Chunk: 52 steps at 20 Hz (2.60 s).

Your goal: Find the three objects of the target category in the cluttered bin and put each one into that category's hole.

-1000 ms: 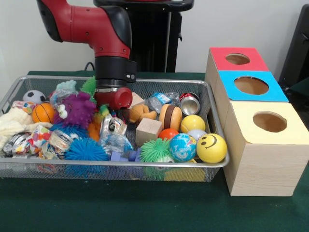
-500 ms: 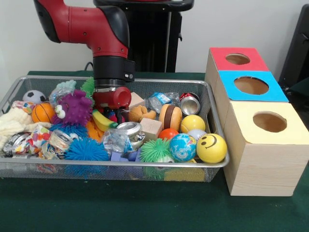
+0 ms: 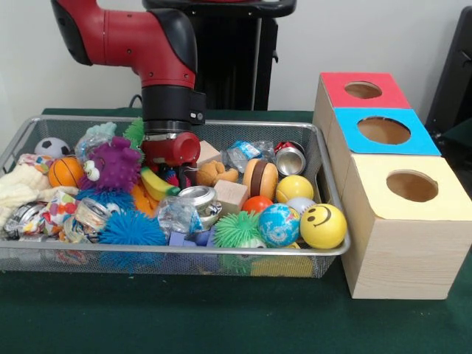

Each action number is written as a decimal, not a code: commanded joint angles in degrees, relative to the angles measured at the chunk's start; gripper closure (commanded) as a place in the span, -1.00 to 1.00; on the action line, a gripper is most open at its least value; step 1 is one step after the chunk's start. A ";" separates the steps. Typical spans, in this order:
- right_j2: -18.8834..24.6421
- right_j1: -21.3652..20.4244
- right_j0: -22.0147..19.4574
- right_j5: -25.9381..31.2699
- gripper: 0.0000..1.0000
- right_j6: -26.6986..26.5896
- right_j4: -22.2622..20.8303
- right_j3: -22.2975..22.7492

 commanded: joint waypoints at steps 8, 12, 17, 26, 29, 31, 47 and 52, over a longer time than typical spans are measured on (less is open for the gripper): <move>2.21 -5.13 -0.20 29.27 -1.00 1.29 6.22 8.06; 3.10 -9.12 1.37 34.36 -1.00 1.32 9.34 9.40; 4.03 -11.60 3.20 37.68 -1.00 2.17 12.17 9.76; 2.85 -9.04 6.11 36.57 -1.00 3.31 14.30 7.49; 2.80 -8.01 5.91 35.73 -1.00 3.15 14.29 7.01; 2.74 -8.10 5.83 35.14 -1.00 3.28 14.32 7.44; 7.03 -17.43 3.33 45.49 -1.00 0.23 17.93 9.74; 7.63 -19.19 3.72 49.42 -1.00 -0.29 19.43 8.45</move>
